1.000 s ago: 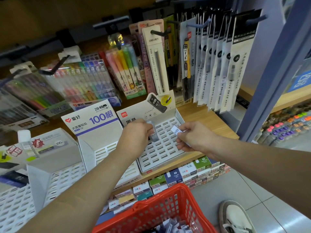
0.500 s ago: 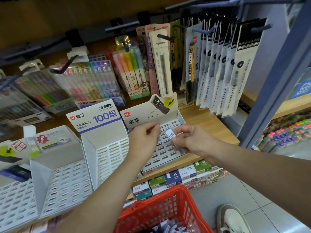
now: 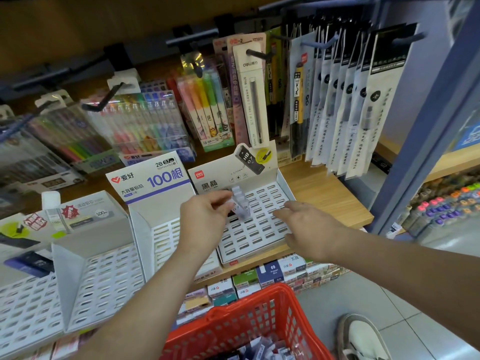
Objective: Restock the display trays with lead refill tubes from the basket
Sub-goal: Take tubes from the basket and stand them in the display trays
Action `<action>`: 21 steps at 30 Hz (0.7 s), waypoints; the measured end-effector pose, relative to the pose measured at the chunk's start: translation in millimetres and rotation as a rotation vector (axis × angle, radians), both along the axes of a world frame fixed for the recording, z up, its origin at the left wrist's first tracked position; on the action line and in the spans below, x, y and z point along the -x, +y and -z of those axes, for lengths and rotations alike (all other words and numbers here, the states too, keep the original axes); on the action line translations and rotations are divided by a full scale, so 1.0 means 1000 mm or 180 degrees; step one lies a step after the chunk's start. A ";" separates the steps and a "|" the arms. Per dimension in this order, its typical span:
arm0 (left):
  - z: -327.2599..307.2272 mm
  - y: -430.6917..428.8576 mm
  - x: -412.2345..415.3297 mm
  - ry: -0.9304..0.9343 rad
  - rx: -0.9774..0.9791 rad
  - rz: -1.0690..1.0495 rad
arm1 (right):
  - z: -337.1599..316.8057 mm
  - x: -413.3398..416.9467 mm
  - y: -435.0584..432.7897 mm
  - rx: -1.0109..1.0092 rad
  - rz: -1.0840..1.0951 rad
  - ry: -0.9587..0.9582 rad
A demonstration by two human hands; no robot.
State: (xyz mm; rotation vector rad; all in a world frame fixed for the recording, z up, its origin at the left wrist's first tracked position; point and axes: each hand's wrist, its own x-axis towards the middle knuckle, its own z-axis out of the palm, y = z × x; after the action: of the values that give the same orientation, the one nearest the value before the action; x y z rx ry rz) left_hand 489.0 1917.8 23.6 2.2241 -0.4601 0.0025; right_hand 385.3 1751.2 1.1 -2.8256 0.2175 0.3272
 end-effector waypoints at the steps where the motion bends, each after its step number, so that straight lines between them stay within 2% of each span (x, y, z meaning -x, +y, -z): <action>1: 0.004 0.000 0.001 -0.0042 -0.0068 0.0052 | 0.001 0.002 0.000 0.0110 -0.0115 0.0113; 5: 0.016 -0.002 0.004 -0.0117 -0.0132 0.0226 | 0.007 0.006 0.001 0.0465 -0.0444 0.0378; 12: 0.030 -0.007 -0.001 -0.0736 -0.0745 0.0838 | 0.008 0.006 0.002 0.0495 -0.0545 0.0432; 21: 0.018 -0.008 0.004 -0.0892 -0.0876 0.0615 | -0.002 0.009 0.007 0.0378 -0.0473 0.0425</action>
State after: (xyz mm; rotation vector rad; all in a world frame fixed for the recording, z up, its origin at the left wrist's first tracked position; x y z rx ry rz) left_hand 485.5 1910.0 5.8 2.4497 -0.8731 0.1594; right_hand 376.7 1757.8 3.5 -2.9464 0.0561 0.5540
